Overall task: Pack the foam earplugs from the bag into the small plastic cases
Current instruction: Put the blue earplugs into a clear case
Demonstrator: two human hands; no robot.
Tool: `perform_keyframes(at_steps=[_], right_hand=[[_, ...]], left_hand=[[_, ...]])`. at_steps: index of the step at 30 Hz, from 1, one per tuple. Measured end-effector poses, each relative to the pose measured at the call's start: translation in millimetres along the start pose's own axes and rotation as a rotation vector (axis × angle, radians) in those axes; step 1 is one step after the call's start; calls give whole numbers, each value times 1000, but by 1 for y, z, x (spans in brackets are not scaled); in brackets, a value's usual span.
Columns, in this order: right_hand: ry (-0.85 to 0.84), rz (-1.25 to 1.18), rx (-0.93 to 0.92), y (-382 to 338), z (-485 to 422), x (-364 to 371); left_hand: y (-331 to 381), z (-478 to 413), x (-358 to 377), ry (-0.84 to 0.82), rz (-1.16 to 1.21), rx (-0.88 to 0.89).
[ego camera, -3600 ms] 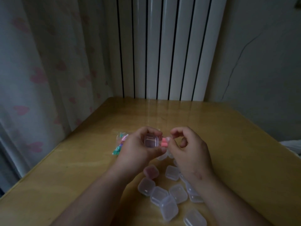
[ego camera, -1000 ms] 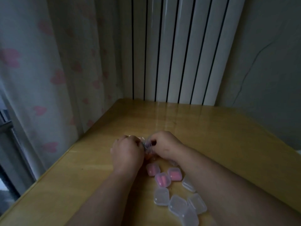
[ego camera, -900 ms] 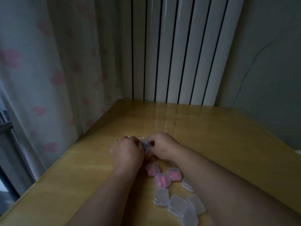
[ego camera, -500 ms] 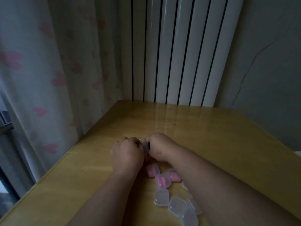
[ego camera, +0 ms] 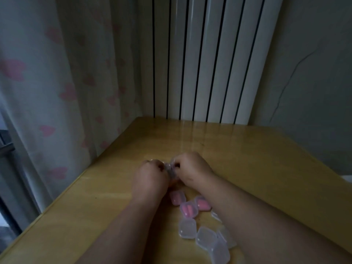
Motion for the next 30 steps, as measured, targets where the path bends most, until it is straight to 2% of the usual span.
perform_keyframes(at_steps=[5, 9, 12, 13, 15, 17, 20, 23, 30], right_hand=[[209, -306, 91, 11, 8, -17], [344, -523, 202, 29, 20, -31], [368, -724, 262, 37, 40, -45], [371, -784, 267, 39, 48, -50], [387, -902, 256, 40, 63, -60], [409, -1024, 231, 39, 78, -66], [431, -1168, 205, 40, 95, -63], [425, -1219, 189, 40, 102, -59], [402, -981, 151, 47, 104, -58]], left_hand=[[-1, 0, 0, 15, 13, -25], [-1, 0, 0, 29, -95, 2], [10, 6, -11, 169, -239, 66], [17, 10, -17, 246, -197, 104], [34, 21, -29, 312, 56, 247], [50, 32, -30, 164, 329, 378], [64, 49, -18, -150, 541, 398], [65, 53, -9, -182, 605, 369], [60, 51, -11, -258, 718, 250]])
Point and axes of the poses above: each hand's wrist, its own z-axis away from the middle knuckle, its own x-axis out of the palm, y = z × x, the point moved 3 cm from there along -z, towards the middle knuckle, and after that the axes turned 5 degrees about -z, right-handed, at the moved point
